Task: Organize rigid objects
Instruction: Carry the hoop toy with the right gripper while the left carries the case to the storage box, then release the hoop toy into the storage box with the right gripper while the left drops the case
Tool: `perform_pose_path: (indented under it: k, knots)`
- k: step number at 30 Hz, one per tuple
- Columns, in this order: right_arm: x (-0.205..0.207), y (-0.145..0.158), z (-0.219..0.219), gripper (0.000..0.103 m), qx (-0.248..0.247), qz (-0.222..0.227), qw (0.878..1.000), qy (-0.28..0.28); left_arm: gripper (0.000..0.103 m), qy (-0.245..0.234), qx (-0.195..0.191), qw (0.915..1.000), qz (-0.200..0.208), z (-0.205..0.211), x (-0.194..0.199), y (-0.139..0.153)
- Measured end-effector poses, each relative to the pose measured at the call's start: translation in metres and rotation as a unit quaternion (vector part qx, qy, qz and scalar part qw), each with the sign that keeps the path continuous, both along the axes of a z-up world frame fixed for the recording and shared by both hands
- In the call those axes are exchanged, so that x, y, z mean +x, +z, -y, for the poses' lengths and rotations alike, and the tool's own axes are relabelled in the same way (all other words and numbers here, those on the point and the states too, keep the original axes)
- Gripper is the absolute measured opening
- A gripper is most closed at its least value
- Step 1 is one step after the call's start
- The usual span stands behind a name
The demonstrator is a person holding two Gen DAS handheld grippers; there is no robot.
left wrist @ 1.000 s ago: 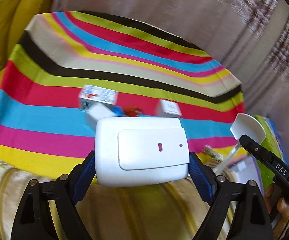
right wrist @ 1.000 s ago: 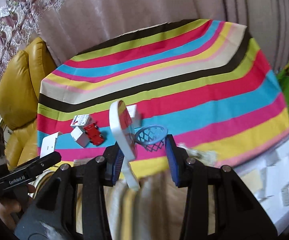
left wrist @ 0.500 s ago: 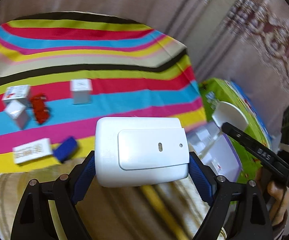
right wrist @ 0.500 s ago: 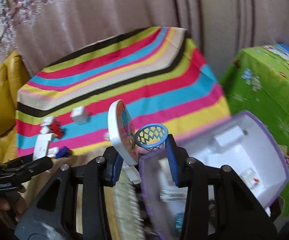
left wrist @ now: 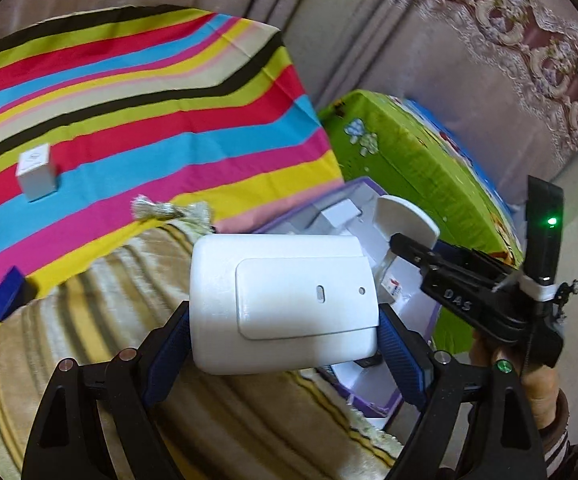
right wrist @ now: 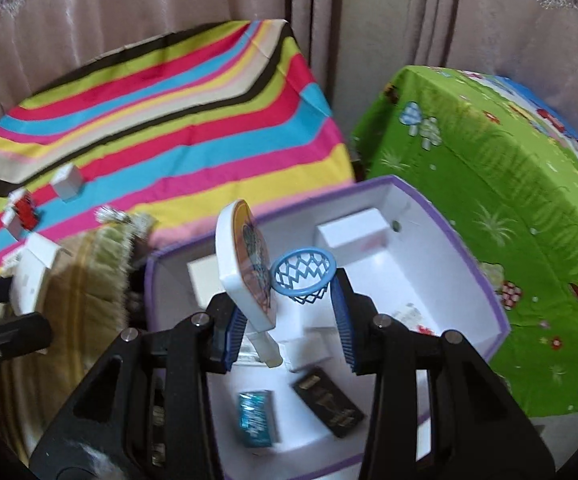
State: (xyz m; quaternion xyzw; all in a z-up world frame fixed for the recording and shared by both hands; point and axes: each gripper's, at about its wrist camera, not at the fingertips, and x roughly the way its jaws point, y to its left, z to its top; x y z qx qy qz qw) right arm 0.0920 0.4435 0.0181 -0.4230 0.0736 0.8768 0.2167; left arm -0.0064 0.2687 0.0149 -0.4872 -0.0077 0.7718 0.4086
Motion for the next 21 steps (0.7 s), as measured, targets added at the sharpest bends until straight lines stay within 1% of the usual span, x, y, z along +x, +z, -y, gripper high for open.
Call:
perform_pose_path:
  k: [5, 10, 14, 17, 19, 21]
  knots:
    - [0.003, -0.005, -0.007, 0.044, 0.015, 0.018, 1.0, -0.012, 0.088, -0.017, -0.001, 0.9999, 0.002, -0.013, 0.006, -0.003]
    - [0.003, -0.007, -0.008, 0.044, 0.014, 0.024, 1.0, -0.013, 0.088, -0.034, 0.004, 0.9994, 0.007, -0.021, 0.012, -0.004]
    - [0.004, -0.009, -0.008, 0.044, 0.013, 0.027, 0.999, -0.017, 0.088, -0.038, 0.01, 0.999, 0.02, -0.023, 0.012, -0.007]
    - [0.005, -0.009, -0.009, 0.044, 0.011, 0.029, 0.999, -0.022, 0.09, -0.036, 0.018, 0.9987, 0.033, -0.023, 0.009, -0.009]
    - [0.005, -0.009, -0.01, 0.044, 0.009, 0.031, 0.999, -0.028, 0.094, -0.04, 0.024, 0.9982, 0.038, -0.024, 0.009, -0.01]
    - [0.005, -0.01, -0.01, 0.051, 0.008, 0.032, 0.999, -0.031, 0.094, -0.042, 0.022, 0.9981, 0.038, -0.025, 0.009, -0.01]
